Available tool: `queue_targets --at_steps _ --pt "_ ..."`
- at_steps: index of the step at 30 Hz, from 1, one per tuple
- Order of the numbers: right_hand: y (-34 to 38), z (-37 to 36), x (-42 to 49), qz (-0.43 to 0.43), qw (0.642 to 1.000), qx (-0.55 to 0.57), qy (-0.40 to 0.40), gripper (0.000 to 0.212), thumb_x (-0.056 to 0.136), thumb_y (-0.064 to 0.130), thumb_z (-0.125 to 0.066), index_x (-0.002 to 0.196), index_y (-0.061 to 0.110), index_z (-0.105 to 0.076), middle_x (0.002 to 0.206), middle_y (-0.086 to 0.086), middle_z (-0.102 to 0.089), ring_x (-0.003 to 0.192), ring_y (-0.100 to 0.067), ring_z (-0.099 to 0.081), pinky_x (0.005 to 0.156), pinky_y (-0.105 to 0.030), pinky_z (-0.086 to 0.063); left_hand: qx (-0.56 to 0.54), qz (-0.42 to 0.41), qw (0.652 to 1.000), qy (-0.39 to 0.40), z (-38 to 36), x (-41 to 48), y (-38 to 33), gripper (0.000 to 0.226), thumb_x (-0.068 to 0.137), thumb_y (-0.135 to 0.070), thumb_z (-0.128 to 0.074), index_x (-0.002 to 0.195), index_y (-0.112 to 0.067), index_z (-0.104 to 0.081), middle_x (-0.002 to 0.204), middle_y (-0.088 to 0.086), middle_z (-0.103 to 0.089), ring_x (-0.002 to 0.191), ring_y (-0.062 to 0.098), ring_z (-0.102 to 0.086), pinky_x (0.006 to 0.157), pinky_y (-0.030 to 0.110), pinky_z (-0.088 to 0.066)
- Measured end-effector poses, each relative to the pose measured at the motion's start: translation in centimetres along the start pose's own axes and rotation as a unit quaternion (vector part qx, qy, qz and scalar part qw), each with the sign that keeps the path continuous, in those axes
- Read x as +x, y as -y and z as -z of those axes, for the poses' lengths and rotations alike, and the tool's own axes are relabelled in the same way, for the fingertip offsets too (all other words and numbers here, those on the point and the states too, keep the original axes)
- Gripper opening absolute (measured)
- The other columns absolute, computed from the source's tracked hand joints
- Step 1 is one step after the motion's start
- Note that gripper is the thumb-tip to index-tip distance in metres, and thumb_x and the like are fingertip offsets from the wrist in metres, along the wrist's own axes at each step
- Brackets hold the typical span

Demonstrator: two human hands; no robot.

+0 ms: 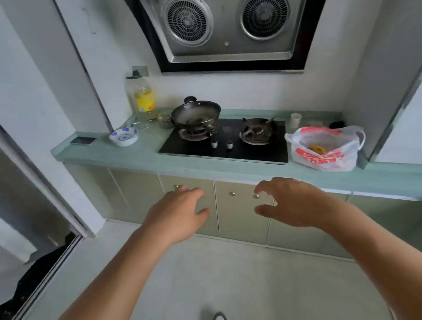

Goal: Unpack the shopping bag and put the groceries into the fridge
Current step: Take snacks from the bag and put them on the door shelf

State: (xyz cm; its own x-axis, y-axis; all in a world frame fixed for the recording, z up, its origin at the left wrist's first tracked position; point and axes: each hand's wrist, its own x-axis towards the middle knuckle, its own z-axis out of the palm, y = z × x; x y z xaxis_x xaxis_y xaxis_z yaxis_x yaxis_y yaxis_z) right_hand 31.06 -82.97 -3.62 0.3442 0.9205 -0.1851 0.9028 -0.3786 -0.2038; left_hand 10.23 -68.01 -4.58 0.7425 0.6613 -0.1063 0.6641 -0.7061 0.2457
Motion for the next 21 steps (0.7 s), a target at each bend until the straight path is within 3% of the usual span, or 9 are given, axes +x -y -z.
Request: queue_targets --at_steps 13,16,21 --pt "-13.2 3.6 10.1 -0.188 0.981 0.034 -0.032 0.054 0.094 0.056 -0.057 0.14 0.03 -0.049 0.138 0.001 -0.058 0.123 -0.021 -0.058 0.102 -0.04 -0.048 0.028 -0.156 0.986 0.049 -0.9 25.0 -6.7 0.049 0.097 -0.053 -0.048 0.143 -0.034 -0.045 0.14 -0.006 -0.045 0.121 0.018 -0.052 0.086 0.036 -0.048" --pt "-15.5 3.9 11.8 -0.216 0.974 0.046 -0.043 0.053 0.095 0.054 -0.058 0.14 0.028 -0.05 0.138 0.001 -0.058 0.122 -0.02 -0.059 0.101 -0.037 -0.048 0.029 -0.184 0.98 0.066 -1.5 29.2 -8.2 0.05 0.097 -0.053 -0.048 0.144 -0.033 -0.044 0.137 -0.004 -0.046 0.12 0.019 -0.051 0.089 0.039 -0.05" --pt "-19.7 4.0 14.2 -0.258 0.963 0.067 -0.042 0.052 0.095 0.054 -0.057 0.139 0.028 -0.051 0.137 0.0 -0.058 0.122 -0.021 -0.058 0.102 -0.04 -0.049 0.027 -0.23 0.968 0.097 -3.1 34.7 -11.0 0.05 0.097 -0.052 -0.048 0.144 -0.034 -0.043 0.137 -0.006 -0.046 0.108 0.017 -0.057 0.08 0.036 -0.049"
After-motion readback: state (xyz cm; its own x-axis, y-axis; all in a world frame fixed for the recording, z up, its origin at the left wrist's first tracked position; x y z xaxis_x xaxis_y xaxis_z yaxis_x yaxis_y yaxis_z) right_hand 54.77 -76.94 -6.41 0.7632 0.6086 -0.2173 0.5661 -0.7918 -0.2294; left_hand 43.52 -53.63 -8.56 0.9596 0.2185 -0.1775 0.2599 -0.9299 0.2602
